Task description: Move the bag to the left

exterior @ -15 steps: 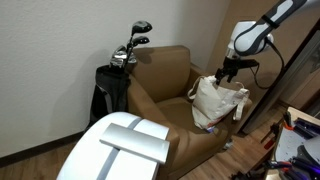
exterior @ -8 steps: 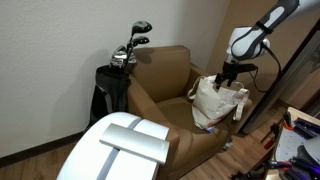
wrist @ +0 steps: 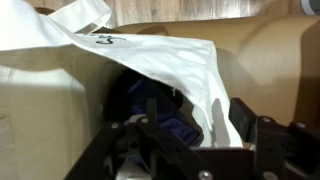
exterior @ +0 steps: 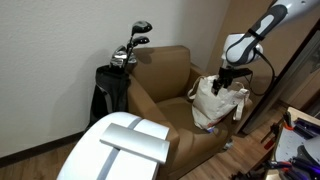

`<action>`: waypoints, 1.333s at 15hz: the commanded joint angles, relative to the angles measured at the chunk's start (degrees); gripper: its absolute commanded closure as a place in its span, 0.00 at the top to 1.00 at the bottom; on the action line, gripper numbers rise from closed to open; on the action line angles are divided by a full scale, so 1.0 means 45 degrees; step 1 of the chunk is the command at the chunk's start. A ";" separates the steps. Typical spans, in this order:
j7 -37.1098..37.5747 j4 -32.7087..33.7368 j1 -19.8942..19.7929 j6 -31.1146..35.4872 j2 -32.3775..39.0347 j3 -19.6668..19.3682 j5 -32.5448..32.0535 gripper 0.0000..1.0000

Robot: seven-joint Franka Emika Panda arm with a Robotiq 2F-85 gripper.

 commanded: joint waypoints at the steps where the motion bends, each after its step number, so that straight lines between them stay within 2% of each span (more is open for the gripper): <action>1: -0.0199 0.0433 0.0285 -0.0088 0.0256 -0.0071 0.0056 0.45; 7: -0.0133 0.0859 0.0290 -0.0327 0.0133 -0.0108 0.0204 0.05; 10: -0.0021 0.1127 0.0370 -0.0380 0.0051 -0.0014 0.0296 0.00; 13: 0.0070 0.1330 0.0559 -0.0229 -0.0090 0.0174 0.0331 0.02; 17: 0.0065 0.1393 0.1188 0.0017 -0.0622 0.0579 0.0197 0.02; 20: 0.0050 0.1266 0.2011 0.0360 -0.1038 0.0638 -0.0330 0.02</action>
